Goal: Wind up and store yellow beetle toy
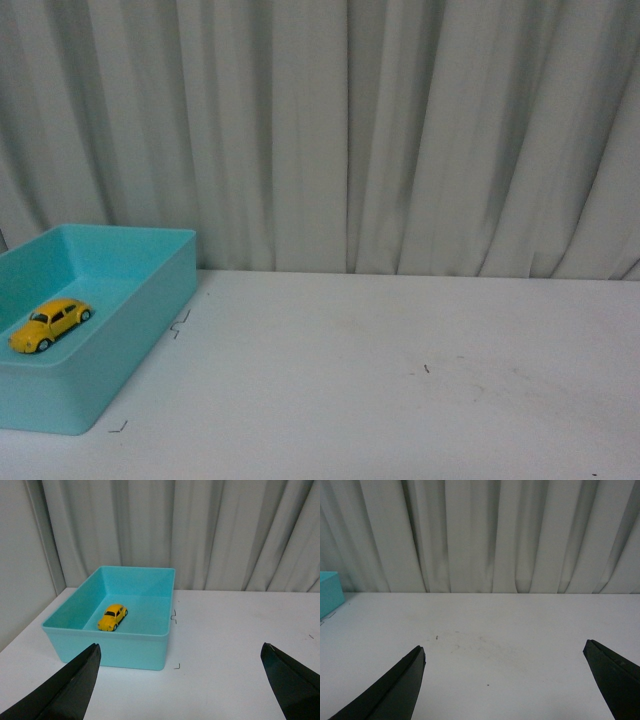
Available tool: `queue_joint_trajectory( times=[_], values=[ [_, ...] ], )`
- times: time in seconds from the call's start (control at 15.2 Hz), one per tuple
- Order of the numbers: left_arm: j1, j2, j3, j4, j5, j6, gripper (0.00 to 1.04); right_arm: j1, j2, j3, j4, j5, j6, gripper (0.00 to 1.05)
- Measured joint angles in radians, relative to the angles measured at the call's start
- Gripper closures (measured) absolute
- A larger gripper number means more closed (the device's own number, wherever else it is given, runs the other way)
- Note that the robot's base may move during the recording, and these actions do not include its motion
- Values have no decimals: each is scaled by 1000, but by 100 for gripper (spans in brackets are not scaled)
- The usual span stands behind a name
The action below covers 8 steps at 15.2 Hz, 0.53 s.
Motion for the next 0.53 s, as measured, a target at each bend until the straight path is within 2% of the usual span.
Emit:
queue_joint_trajectory(
  times=[0.53],
  values=[
    [0,0,0,0,0,0,7,0,0,0,0,0,0,7]
  ],
)
